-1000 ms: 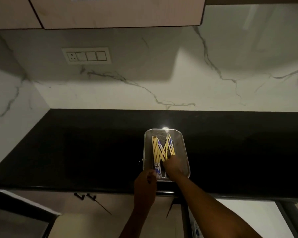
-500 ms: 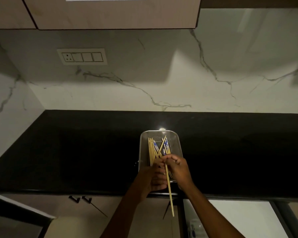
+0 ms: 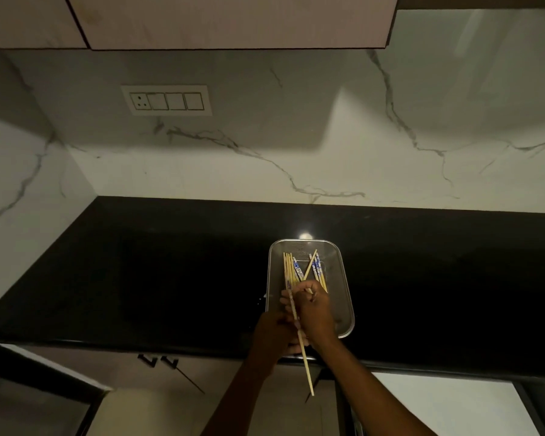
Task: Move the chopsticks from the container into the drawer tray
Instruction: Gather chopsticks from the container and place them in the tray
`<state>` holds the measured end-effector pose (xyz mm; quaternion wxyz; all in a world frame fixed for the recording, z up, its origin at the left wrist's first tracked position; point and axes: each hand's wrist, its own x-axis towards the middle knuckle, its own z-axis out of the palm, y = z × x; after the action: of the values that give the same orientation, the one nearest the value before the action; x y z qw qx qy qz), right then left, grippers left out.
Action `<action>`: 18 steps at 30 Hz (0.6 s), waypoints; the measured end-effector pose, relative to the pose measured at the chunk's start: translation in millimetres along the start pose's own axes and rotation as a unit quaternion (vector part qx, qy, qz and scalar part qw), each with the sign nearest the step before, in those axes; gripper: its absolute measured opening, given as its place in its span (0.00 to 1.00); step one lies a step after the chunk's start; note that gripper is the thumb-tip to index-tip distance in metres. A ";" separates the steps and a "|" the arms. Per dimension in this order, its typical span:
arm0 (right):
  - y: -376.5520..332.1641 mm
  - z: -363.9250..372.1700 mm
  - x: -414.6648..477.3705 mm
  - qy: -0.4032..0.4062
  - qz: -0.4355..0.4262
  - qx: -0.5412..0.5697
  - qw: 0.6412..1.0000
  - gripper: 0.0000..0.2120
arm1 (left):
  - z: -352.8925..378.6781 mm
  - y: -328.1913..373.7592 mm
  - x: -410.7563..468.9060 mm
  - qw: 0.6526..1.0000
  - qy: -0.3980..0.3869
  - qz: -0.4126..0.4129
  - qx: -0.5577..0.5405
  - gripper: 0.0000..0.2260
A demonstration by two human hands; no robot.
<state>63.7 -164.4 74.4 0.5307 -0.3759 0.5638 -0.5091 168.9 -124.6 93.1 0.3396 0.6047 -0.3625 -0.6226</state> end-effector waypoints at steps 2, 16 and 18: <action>6.2 -3.7 10.1 0.052 -0.007 -0.116 0.992 0.06 | -7.0 -2.5 3.0 1.000 0.011 -0.007 0.012 0.05; 7.9 -18.8 30.0 0.014 0.157 -0.216 0.964 0.03 | -38.8 -13.3 11.8 0.999 -0.035 -0.014 -0.027 0.05; -0.2 -27.8 20.2 0.007 0.126 -0.138 0.982 0.02 | -39.7 -10.3 11.9 0.996 -0.066 -0.026 -0.059 0.08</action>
<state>33.4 -179.0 67.9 0.5297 -0.3678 0.6752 -0.3581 208.3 -131.3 78.0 0.3335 0.5510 -0.3307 -0.6898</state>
